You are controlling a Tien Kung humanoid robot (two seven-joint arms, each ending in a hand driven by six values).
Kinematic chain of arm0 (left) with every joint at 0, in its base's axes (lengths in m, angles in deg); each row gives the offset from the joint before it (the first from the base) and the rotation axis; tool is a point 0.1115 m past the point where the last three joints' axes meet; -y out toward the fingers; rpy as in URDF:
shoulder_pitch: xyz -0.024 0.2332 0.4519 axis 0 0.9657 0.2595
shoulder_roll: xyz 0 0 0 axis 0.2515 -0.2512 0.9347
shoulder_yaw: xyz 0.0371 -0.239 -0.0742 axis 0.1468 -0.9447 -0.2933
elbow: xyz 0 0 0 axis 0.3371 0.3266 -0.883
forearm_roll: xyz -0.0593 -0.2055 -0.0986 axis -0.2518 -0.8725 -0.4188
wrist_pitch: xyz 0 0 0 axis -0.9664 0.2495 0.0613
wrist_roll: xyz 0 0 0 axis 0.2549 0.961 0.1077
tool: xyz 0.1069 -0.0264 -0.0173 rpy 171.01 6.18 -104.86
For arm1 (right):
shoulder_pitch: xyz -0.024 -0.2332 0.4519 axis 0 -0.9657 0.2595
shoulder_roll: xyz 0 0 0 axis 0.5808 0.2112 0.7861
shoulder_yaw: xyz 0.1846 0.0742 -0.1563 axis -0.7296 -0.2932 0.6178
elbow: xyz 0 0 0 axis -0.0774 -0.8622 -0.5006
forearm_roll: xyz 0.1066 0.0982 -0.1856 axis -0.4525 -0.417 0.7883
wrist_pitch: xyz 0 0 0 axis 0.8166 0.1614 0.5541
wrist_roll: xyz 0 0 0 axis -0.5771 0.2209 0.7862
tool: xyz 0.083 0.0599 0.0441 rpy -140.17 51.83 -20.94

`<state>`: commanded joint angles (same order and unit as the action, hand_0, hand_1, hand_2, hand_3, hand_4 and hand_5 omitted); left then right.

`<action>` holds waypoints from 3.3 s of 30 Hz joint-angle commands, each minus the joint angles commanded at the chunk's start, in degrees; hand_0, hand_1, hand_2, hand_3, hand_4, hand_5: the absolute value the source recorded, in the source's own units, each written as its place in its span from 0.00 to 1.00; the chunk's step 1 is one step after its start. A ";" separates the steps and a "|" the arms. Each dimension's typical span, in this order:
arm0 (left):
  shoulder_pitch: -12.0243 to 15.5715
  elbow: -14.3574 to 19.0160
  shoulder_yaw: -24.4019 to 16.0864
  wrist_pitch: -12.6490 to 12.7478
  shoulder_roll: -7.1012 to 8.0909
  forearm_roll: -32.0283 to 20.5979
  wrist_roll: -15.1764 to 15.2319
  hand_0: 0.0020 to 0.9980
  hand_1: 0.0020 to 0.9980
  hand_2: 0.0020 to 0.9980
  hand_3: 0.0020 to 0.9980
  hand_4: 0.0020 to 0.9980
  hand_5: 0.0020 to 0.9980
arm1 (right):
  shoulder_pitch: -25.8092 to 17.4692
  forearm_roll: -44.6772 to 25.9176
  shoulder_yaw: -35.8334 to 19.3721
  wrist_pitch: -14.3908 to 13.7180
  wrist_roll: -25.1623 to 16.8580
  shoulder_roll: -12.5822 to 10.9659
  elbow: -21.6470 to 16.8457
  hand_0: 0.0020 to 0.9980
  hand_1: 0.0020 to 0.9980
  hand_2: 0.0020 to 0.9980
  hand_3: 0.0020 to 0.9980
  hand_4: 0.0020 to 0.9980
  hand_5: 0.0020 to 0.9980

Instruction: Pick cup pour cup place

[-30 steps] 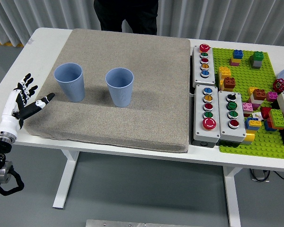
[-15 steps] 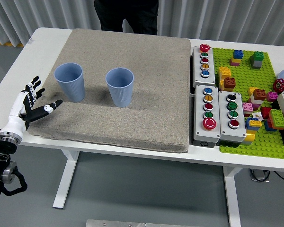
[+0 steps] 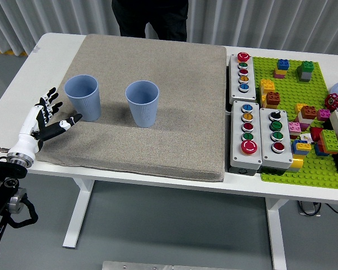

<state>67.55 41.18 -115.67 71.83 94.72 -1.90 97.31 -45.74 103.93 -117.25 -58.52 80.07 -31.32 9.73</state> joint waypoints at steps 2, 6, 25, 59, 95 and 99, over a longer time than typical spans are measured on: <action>-0.24 -0.51 -0.25 0.09 -0.19 0.00 0.02 0.93 0.91 1.00 1.00 0.98 0.23 | 0.10 -0.10 0.08 -0.01 -0.03 -0.04 0.00 0.72 0.70 0.75 0.71 0.33 0.29; -1.07 -1.24 0.08 0.23 -0.20 -0.02 0.04 0.93 0.91 1.00 1.00 0.97 0.23 | 0.25 -0.11 0.13 -0.01 -0.03 -0.08 0.00 0.72 0.70 0.75 0.71 0.33 0.29; -3.43 -3.03 1.34 0.29 -0.54 -0.14 0.11 0.93 0.91 1.00 1.00 0.97 0.23 | 0.17 0.65 -0.12 0.14 0.10 -0.14 0.00 0.72 0.70 0.75 0.71 0.33 0.29; -7.00 -5.49 2.97 0.33 -1.60 -0.34 0.14 0.93 0.91 1.00 1.00 0.98 0.25 | 0.84 0.25 0.21 0.21 0.00 -0.26 0.00 0.72 0.70 0.75 0.71 0.33 0.29; -10.23 -7.58 6.49 -0.16 -1.23 -0.09 -0.39 0.92 0.88 1.00 1.00 0.98 0.26 | 1.16 0.68 -0.08 0.25 0.12 -0.21 0.00 0.72 0.70 0.75 0.71 0.33 0.29; -10.26 -7.86 6.75 -0.18 -1.26 -0.07 -0.45 0.92 0.88 1.00 1.00 0.98 0.26 | 1.09 0.85 -0.15 0.26 0.20 -0.18 0.00 0.72 0.70 0.75 0.71 0.33 0.29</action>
<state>57.29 33.32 -108.92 71.65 93.46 -1.97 96.86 -44.65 104.78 -117.40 -58.27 80.27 -31.50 9.73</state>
